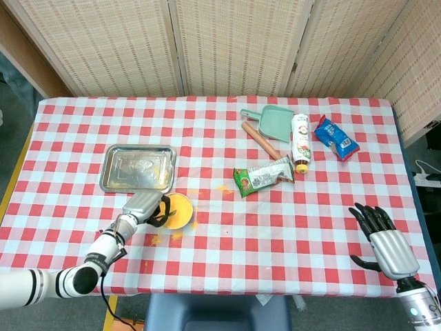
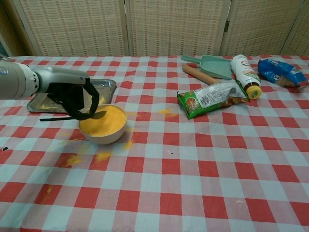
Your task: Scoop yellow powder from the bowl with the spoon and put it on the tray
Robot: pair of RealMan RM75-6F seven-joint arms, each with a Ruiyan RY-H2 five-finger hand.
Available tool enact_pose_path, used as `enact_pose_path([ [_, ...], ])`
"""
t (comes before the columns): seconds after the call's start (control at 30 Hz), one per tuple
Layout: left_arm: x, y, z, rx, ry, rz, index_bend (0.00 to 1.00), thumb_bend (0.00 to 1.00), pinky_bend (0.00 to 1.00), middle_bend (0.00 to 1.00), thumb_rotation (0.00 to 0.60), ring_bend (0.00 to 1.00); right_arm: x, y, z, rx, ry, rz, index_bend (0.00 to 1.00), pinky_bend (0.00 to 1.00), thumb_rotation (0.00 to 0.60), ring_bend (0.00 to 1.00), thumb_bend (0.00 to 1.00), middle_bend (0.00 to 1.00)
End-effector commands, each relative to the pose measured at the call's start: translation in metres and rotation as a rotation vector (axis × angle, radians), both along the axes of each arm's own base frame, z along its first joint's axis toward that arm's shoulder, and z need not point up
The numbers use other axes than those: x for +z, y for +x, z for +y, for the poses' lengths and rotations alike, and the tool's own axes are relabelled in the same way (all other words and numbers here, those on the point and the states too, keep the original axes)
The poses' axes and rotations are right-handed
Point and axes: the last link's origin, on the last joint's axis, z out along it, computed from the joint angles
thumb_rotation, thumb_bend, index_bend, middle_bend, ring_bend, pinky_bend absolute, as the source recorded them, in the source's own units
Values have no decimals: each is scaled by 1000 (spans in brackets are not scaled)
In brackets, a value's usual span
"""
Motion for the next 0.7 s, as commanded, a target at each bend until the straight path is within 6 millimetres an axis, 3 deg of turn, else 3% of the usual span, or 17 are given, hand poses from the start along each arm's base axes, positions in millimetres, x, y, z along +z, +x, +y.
enact_pose_path([
  [0.03,-11,8,6,-20,-32,83,845,1000,1000,1000,600,1000,0,0,0,-1,0,1,0,0,600,0,86,0],
  [0.3,-23,13,16,-9,-50,204,847,1000,1000,1000,600,1000,0,-1,-2,-6,-2,3,0,0,600,0,86,0],
  [0.7,-25,11,30,42,-80,206,852,1000,1000,1000,600,1000,0,-2,-3,-12,-7,10,0,0,600,0,86,0],
])
